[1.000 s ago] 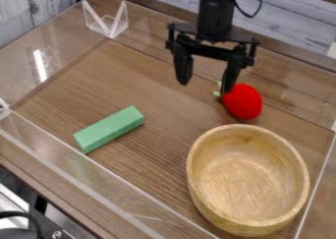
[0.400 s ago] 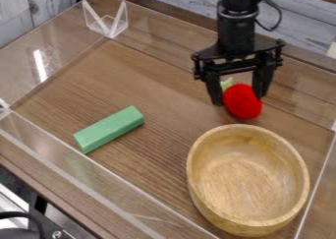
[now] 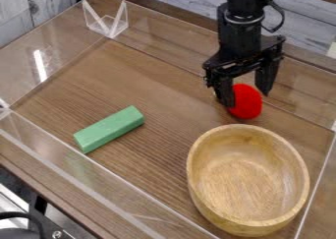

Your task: Move the red object to the left side of the table

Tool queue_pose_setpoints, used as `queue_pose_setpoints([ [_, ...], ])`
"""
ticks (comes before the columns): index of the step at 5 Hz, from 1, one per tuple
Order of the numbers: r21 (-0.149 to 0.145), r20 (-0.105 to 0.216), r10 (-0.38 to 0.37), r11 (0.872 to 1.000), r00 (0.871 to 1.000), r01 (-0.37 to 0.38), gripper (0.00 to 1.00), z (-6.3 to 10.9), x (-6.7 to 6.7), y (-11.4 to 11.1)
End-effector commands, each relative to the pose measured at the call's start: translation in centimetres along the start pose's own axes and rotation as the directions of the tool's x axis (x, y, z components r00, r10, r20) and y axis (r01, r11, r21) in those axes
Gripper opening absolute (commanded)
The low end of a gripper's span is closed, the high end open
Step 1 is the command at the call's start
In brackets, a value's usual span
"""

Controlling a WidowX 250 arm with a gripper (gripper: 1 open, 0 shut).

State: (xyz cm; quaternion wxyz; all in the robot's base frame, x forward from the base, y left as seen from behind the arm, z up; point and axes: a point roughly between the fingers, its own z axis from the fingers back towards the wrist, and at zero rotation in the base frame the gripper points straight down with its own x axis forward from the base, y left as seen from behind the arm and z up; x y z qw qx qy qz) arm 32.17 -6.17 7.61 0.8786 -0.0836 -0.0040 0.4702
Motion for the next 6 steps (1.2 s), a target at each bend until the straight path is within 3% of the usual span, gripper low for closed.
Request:
queue_pose_setpoints([
  [1, -0.037, 0.026, 0.066, 0.997, 0.997, -0.065, 1.0, 0.5, 0.7, -0.6],
  [3, -0.032, 0.025, 0.055, 0.998, 0.998, -0.055, 1.0, -0.1, 2.1, -3.2],
  [5, -0.022, 0.034, 0.113, 0.993, 0.993, -0.112, 1.0, -2.9, 2.1, -3.5],
  [6, -0.027, 0.031, 0.154, 0.988, 0.988, -0.153, 0.0, -3.3, 2.2, -3.9],
])
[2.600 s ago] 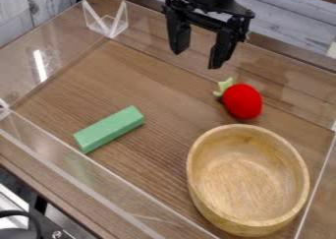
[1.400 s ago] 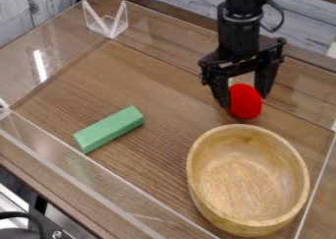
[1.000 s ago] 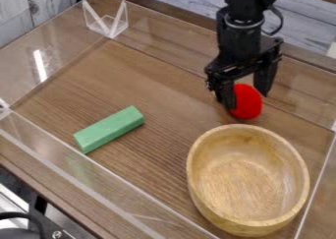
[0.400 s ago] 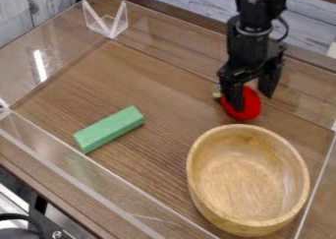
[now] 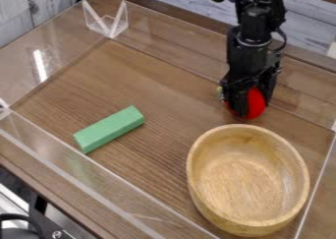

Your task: Move the red object to the left side of the table

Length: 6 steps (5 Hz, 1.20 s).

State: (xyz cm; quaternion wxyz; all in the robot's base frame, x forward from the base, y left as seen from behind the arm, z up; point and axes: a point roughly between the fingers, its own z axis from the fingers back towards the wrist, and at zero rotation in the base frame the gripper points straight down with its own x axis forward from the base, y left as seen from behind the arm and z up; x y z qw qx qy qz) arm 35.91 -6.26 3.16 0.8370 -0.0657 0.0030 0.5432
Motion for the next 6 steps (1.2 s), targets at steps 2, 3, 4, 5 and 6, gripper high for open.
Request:
queue_pose_setpoints([
  [2, -0.066, -0.003, 0.05, 0.997, 0.999, -0.05, 1.0, 2.7, 0.6, -1.1],
  [3, -0.075, -0.006, 0.086, 0.993, 0.996, -0.086, 1.0, 3.6, 1.7, -0.6],
  [4, -0.084, -0.01, 0.108, 0.991, 0.994, -0.109, 1.0, 4.4, 1.4, -0.9],
  [5, -0.09, -0.022, 0.134, 0.987, 0.991, -0.135, 1.0, 5.2, 1.0, -1.4],
  [6, -0.081, -0.015, 0.105, 0.991, 0.994, -0.106, 1.0, 5.3, 0.8, -1.2],
])
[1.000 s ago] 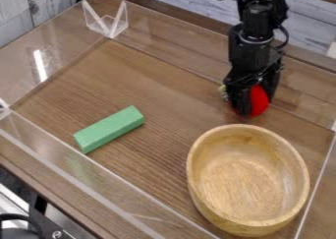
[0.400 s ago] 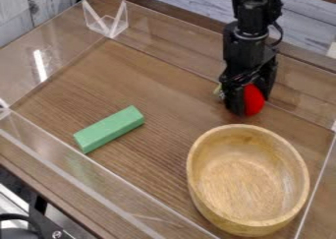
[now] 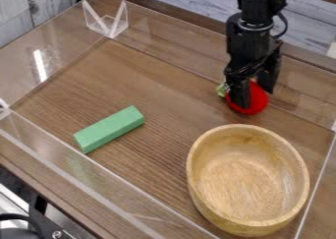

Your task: Move the red object to the left side of the table

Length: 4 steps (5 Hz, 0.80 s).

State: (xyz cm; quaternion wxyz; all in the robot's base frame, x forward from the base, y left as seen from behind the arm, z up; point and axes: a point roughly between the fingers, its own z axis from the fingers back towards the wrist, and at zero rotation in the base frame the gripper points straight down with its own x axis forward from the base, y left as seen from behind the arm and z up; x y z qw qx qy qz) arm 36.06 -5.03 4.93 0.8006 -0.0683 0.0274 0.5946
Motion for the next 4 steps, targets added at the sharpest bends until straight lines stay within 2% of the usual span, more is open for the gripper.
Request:
queue_pose_setpoints([
  [1, -0.089, 0.028, -0.05, 0.995, 0.998, 0.053, 1.0, 3.5, -0.6, -1.0],
  [2, -0.102, 0.001, -0.036, 0.994, 0.999, 0.036, 0.0, 4.4, -0.9, -1.1],
  [3, -0.127, -0.037, -0.019, 0.992, 0.999, 0.014, 0.0, 6.1, -1.0, -1.3],
  [4, -0.153, -0.082, -0.016, 0.988, 0.997, 0.003, 0.0, 8.6, -0.8, -1.2],
])
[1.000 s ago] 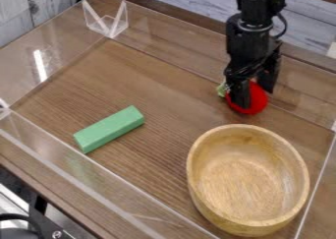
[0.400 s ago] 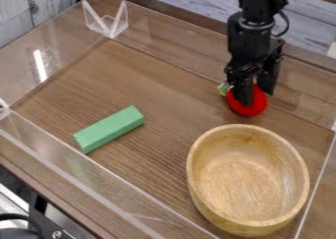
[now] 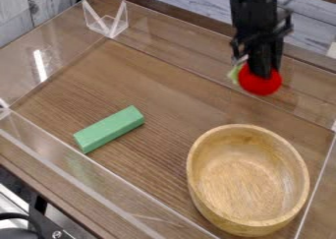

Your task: Move the red object to the left side of the table

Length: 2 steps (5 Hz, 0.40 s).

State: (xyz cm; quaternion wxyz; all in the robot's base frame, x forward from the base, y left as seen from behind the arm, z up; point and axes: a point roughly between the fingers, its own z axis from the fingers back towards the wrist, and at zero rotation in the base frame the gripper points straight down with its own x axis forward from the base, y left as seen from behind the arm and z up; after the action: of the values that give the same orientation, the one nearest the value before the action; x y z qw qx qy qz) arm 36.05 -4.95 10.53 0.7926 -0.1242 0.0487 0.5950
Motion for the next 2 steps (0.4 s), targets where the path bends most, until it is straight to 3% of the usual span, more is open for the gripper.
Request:
queue_pose_setpoints([
  [1, -0.119, -0.011, 0.025, 0.993, 1.0, -0.026, 0.0, 5.8, 1.0, -0.5],
  [2, -0.138, -0.017, 0.041, 0.989, 0.999, -0.043, 0.0, 7.4, 3.9, 0.8],
])
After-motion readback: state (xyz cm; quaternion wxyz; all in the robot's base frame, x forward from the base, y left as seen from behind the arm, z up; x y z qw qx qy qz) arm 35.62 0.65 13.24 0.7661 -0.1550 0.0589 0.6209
